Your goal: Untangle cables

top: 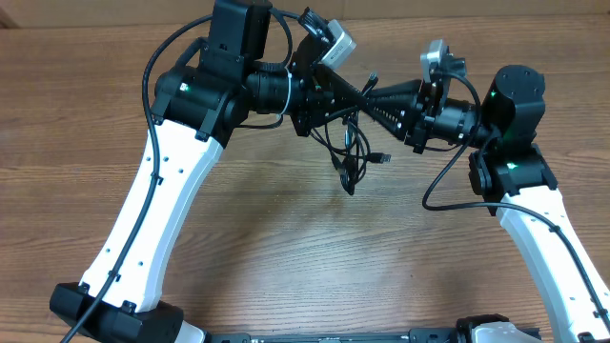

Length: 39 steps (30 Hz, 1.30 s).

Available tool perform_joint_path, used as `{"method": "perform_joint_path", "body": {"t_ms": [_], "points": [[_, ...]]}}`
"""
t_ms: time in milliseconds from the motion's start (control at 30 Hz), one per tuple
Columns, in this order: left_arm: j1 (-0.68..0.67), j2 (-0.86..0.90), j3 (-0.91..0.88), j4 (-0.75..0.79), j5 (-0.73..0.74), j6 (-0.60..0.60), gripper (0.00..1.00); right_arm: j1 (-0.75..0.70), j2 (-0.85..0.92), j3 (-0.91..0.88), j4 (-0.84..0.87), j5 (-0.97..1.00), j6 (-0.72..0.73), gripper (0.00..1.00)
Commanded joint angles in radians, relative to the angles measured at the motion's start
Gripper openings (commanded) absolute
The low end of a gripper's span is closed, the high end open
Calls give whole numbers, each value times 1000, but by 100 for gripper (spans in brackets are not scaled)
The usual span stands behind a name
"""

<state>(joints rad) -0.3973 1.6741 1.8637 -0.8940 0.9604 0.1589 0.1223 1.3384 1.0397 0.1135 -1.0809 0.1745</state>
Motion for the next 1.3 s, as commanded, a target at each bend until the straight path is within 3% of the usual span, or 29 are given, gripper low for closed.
{"method": "perform_joint_path", "body": {"t_ms": [0,100,233,267,600,867,1200,1233,1267], "points": [[-5,0,0,2,10,-11,4,1,-6,6,3,3,-3,27],[-9,0,0,2,9,-10,4,1,-6,6,4,6,-3,28],[-11,0,0,2,9,-10,4,1,-6,6,4,6,-4,5],[-11,0,0,2,9,-10,4,1,-6,6,3,6,-4,4],[-7,0,0,2,-29,-19,4,1,-6,6,-16,5,-5,4],[52,0,0,47,-134,-235,4,1,-6,6,-108,-51,-54,4],[102,0,0,31,-144,-276,4,1,-6,6,-150,-133,-101,4],[101,0,0,29,-137,-276,4,1,-6,6,-146,-129,-101,4],[99,0,0,28,-122,-276,4,1,-6,6,-146,-114,-101,12]]}}
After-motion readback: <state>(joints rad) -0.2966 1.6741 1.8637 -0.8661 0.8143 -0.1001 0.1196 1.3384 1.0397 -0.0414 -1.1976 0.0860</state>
